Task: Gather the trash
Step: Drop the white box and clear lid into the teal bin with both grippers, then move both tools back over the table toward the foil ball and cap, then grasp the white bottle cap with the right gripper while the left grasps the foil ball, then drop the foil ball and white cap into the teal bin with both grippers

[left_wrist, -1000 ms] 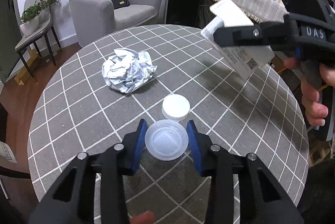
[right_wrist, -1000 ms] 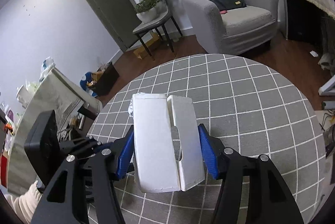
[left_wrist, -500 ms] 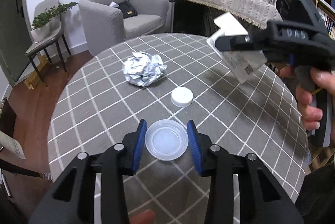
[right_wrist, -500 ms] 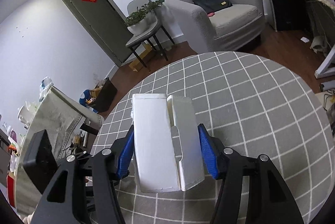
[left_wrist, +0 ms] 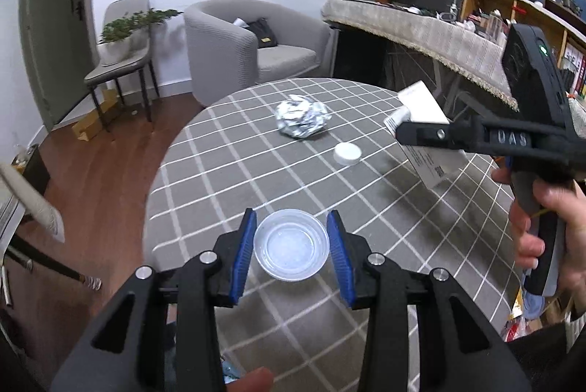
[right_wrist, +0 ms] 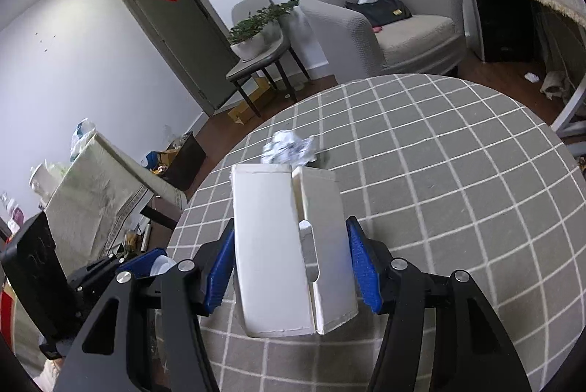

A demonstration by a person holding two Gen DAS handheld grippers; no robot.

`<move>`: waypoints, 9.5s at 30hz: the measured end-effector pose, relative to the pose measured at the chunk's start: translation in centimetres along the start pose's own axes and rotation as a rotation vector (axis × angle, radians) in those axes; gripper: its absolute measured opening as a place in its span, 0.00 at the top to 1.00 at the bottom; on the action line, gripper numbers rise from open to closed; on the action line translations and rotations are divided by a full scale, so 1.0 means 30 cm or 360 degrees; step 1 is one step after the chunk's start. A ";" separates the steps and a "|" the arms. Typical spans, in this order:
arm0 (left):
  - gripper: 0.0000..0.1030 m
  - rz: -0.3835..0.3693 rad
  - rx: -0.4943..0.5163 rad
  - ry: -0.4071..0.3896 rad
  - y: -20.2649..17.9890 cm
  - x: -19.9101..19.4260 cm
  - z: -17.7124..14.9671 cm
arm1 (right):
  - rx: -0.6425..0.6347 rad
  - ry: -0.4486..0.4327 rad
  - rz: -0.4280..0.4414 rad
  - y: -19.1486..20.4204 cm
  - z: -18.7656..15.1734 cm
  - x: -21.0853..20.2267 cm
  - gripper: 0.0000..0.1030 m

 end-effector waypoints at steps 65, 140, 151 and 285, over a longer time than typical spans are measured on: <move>0.25 0.0330 -0.0414 0.0344 0.692 -0.194 -0.490 | -0.0565 0.0427 0.0157 0.809 -0.456 0.554 0.43; 0.19 0.0435 -0.0395 -0.0372 0.523 -0.502 -0.141 | -0.0896 0.0374 0.0086 0.813 -0.565 0.412 0.15; 0.13 0.0372 -0.0345 -0.0355 0.408 -0.427 -0.091 | -0.0767 0.0140 -0.0026 0.697 -0.399 0.242 0.15; 0.46 0.0078 -0.0132 0.0013 -0.053 0.183 0.111 | -0.0262 0.0092 -0.0373 -0.047 -0.040 0.074 0.70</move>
Point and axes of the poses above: each gripper's, at about its wrist camera, not at the fingertips, and x roughly the way its jaws point, y to its left, z to its top, the point moved 4 cm from there along x, roughly the way its jaws point, and after that the axes turned 9 degrees about z, right-handed, at the moved point
